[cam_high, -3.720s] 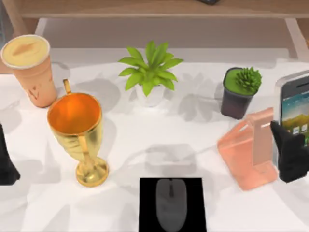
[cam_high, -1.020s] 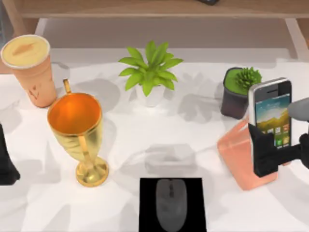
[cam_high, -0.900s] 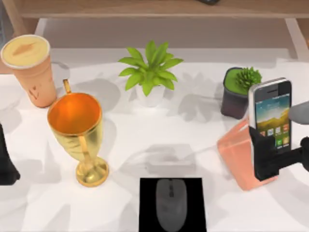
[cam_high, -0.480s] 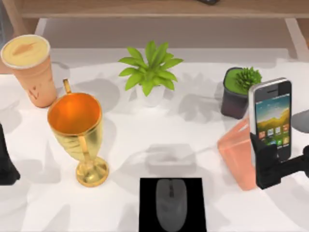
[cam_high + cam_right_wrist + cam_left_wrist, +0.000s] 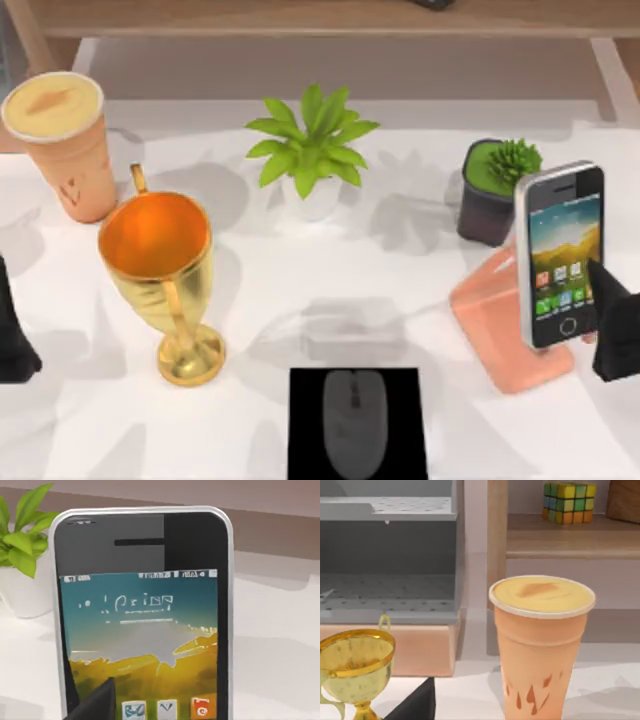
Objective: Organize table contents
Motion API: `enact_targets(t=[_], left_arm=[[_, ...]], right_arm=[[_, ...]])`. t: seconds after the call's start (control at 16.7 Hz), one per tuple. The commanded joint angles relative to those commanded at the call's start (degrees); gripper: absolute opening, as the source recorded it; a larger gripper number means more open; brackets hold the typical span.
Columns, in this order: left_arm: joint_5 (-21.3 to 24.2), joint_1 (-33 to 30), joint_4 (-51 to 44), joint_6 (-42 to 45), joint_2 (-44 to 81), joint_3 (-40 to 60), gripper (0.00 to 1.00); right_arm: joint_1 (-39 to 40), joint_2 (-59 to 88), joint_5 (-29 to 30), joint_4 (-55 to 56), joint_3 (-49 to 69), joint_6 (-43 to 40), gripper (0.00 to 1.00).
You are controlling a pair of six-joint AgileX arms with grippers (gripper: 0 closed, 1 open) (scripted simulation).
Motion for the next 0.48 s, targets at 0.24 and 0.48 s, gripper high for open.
enact_targets(t=[0.24,0.48], left_arm=[[0.00,0.00,0.00,0.00,0.00,0.00,1.00],[0.00,0.00,0.00,0.00,0.00,0.00,1.00]], right_arm=[[-11.01,-12.83,-4.90,0.53,-6.07,-2.22,1.00],[-22.39,-26.38,-9.54,1.06,-11.87,-4.34,1.00]])
